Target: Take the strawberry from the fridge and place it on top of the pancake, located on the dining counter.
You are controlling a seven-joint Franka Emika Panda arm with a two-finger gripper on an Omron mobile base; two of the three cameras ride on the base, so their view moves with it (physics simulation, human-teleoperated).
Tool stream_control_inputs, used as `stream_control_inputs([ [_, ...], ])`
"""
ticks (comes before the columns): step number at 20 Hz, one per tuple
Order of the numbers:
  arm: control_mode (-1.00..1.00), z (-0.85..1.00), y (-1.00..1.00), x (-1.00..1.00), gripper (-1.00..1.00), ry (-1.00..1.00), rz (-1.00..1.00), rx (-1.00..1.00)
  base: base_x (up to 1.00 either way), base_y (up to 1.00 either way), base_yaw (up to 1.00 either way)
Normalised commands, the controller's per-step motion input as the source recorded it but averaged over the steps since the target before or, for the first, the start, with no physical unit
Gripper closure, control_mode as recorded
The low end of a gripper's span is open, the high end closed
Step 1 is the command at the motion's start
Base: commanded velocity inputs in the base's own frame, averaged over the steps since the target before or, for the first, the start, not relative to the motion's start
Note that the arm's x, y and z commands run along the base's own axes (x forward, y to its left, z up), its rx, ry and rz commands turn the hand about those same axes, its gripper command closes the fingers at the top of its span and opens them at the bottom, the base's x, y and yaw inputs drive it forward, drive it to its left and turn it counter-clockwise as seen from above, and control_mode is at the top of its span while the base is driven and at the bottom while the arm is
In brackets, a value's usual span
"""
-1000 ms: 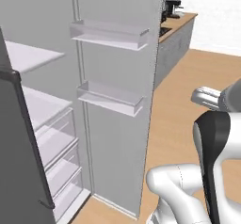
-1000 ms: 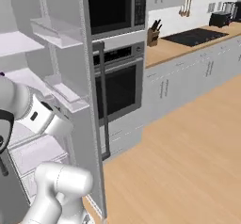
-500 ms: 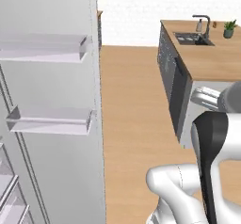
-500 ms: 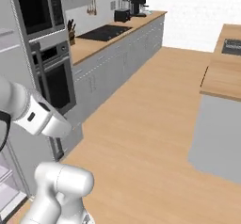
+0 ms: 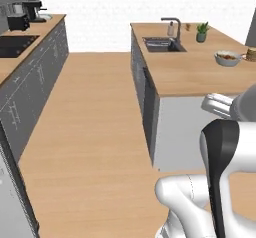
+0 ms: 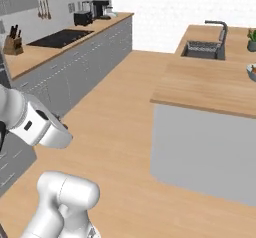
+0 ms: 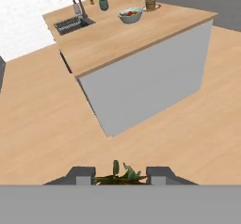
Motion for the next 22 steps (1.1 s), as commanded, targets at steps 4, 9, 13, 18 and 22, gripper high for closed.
stream_control_inputs([
  [4, 1.0, 0.0, 0.0, 0.0, 1.0, 0.0, 0.0, 0.0, 0.57, -1.0, -0.1],
  [9, 1.0, 0.0, 0.0, 0.0, 1.0, 0.0, 0.0, 0.0, 0.55, -1.0, -0.04],
  [13, 1.0, 0.0, 0.0, 0.0, 1.0, 0.0, 0.0, 0.0, 0.55, -1.0, -0.04],
  [18, 1.0, 0.0, 0.0, 0.0, 1.0, 0.0, 0.0, 0.0, 0.53, -1.0, -0.03],
  [22, 1.0, 0.0, 0.0, 0.0, 1.0, 0.0, 0.0, 0.0, 0.51, -1.0, -0.03],
])
